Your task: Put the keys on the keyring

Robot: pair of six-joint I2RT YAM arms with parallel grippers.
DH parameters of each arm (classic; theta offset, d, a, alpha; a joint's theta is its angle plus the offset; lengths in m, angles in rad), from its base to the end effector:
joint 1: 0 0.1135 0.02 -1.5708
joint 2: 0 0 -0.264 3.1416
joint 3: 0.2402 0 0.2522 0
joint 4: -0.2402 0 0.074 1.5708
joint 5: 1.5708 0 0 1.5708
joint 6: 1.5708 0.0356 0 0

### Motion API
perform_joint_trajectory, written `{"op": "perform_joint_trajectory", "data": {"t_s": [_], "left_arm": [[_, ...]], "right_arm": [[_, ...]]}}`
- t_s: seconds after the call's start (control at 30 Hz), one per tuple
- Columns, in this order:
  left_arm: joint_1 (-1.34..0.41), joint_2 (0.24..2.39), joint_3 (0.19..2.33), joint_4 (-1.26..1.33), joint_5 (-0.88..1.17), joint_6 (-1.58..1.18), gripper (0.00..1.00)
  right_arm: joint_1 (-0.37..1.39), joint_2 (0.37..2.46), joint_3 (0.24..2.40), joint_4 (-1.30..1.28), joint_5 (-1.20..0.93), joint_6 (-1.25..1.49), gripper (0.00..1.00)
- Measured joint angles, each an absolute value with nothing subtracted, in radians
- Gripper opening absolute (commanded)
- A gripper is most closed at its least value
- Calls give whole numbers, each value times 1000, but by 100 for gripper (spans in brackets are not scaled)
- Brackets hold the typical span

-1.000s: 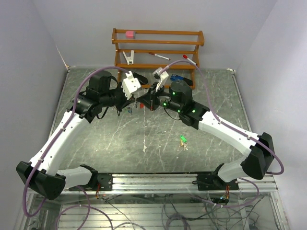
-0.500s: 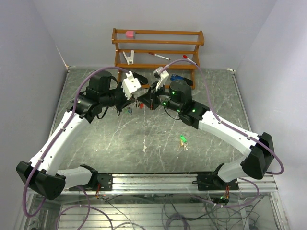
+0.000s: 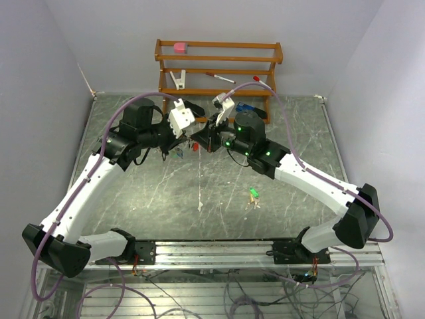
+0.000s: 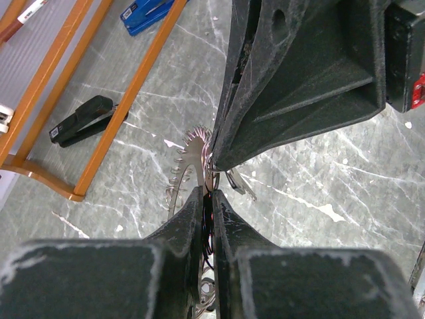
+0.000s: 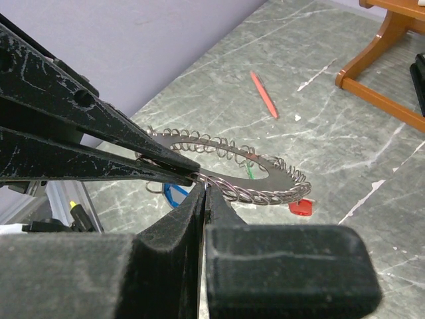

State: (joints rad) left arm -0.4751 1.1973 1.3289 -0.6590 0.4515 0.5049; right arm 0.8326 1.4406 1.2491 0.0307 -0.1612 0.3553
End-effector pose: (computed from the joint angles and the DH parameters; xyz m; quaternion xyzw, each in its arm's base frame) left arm 0.2154 -0.1283 0.3976 0.4961 0.6930 -0.1868 0.4885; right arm 0.2282 0.2593 0.3701 -0.2301 0.7253 0.4123 0.5010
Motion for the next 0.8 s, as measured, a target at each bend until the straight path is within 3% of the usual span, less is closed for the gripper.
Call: {"op": "perform_joint_trajectory", "data": {"t_s": [0.8], "left_arm": [[-476,1184,1329,-656,459,509,7]], "right_arm": [[812,1427,1202,46,-184,410,0]]}}
